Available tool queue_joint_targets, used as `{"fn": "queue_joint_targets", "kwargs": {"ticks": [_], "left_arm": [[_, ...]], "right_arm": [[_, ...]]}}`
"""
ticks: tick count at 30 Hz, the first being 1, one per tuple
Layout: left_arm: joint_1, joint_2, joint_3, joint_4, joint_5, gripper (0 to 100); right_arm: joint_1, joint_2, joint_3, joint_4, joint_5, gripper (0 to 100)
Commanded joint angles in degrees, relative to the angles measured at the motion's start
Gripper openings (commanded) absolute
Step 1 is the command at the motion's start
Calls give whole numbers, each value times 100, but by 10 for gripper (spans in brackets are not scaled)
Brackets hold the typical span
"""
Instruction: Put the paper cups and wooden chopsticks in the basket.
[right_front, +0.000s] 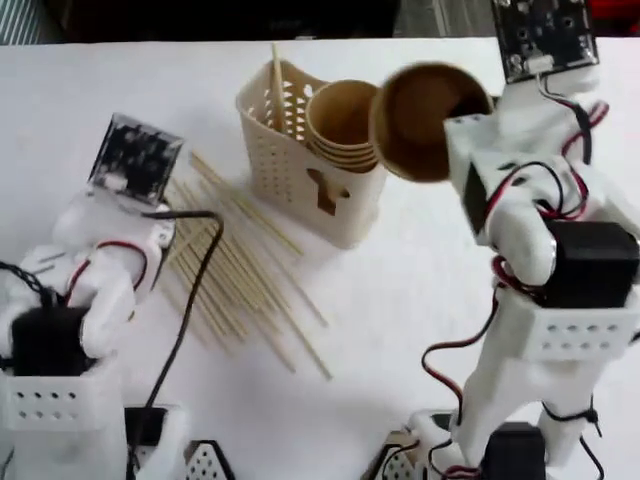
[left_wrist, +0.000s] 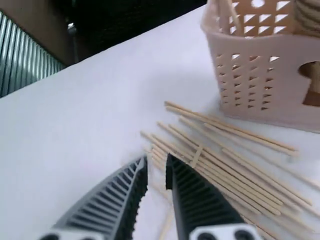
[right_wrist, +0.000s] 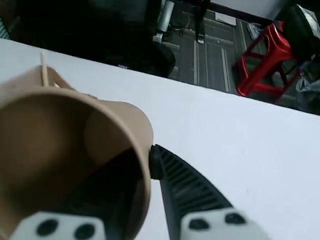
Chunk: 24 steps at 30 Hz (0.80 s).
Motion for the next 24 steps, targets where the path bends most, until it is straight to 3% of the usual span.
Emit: {"fn": "queue_joint_targets", "kwargs": {"ticks": [1,9,20,24], "left_arm": [[-646,-629,1143,-774,62,84],[-822,-998,2321,-1275,387,84],[-822,-1305,3174,-1512,870,84],[-831,-1525,3534,-1776,870,84]], "right_arm": [[-356,382,-554,-4,-220,20],[-708,1578,-1389,13,-510,20],[-725,2255,-1451,514,-571,26],[-716,2246,-1451,637,-580,142]]}}
